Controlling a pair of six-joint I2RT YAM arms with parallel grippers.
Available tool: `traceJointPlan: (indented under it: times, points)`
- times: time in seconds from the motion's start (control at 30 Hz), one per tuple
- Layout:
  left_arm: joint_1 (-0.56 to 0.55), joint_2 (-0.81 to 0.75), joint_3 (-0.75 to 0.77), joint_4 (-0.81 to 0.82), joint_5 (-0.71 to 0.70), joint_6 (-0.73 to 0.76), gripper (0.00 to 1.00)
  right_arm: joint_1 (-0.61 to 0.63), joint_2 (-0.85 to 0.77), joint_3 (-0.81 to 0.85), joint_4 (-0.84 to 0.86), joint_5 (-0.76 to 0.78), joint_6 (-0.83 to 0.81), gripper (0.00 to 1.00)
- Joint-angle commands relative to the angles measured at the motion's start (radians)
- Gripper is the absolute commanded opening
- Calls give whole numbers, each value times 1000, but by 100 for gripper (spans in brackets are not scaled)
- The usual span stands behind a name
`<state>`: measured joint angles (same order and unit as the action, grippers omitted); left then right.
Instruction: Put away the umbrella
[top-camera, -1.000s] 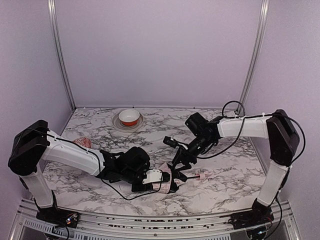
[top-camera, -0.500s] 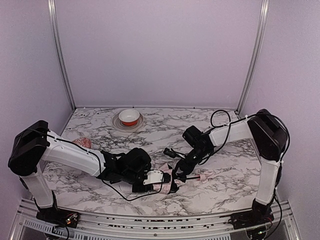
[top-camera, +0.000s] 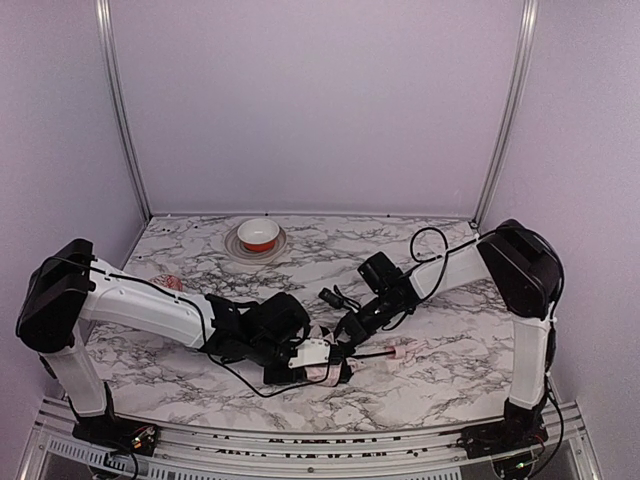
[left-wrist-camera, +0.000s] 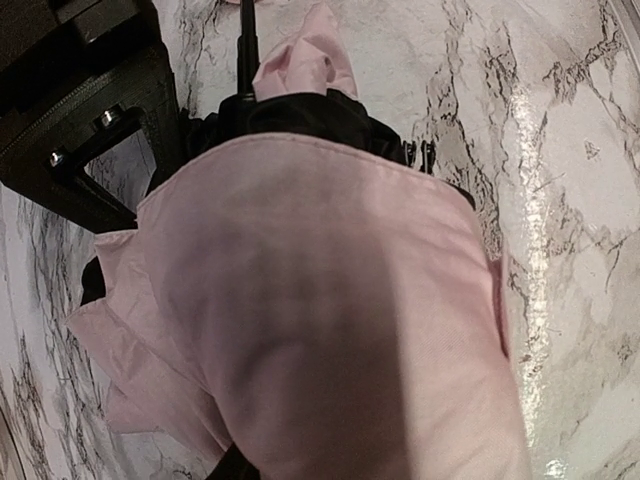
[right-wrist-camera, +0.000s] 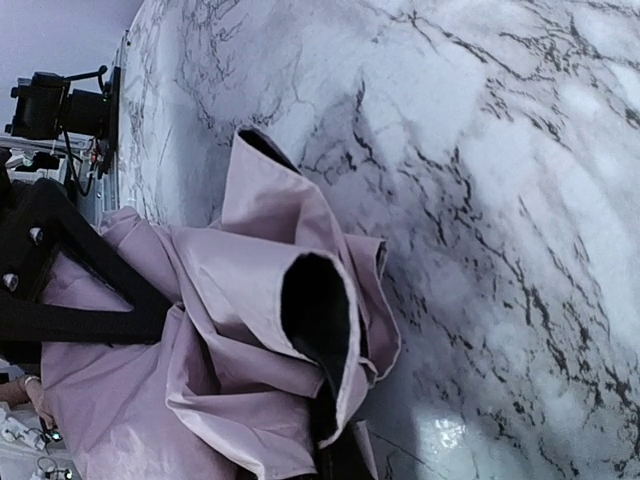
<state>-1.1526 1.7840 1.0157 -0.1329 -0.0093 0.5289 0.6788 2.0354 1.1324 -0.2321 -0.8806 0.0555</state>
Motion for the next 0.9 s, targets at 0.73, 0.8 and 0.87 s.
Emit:
traceJointPlan:
  times: [0.73,0.8,0.87]
  points:
    - [139,247,68,-300,432,-257,0,-151,-320,-63,-67,203,-197,49]
    - [156,272,91,-336,461,-262,0,-149,-401,-115,-40,265,-217,50]
    - [172,287,107,-356,488,-263,0,-120,-496,-184,14,357,-257,51]
